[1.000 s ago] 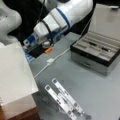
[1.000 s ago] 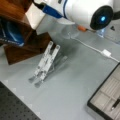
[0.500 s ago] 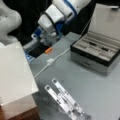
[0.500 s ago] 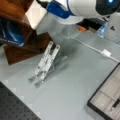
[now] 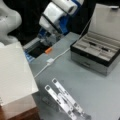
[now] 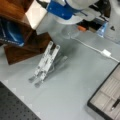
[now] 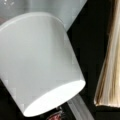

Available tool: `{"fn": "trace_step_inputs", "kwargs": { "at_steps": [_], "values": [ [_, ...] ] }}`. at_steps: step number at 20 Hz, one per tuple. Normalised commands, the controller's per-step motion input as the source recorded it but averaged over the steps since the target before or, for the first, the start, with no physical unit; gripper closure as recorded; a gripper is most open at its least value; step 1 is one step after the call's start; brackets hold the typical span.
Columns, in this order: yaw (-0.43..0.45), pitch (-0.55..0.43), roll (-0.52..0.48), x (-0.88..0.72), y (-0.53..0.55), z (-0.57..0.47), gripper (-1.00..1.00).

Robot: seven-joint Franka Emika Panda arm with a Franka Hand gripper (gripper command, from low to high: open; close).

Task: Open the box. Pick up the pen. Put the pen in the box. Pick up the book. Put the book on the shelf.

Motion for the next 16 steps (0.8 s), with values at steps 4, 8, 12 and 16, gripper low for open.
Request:
{"fn": "trace_step_inputs", "kwargs": {
  "at_steps": [4,8,12,16],
  "values": [
    [-0.351,-0.374,0.725,0.23,0.11,-0.14,-1.00],
    [-0.308,-0.368,0.641,0.10,0.15,-0.16,-1.00],
    [-0.246,-0.369,0.510,-0.04,0.17,-0.18,-1.00],
    [-0.193,-0.376,0.392,-0.17,0.17,-0.25,-1.00]
  ]
}}
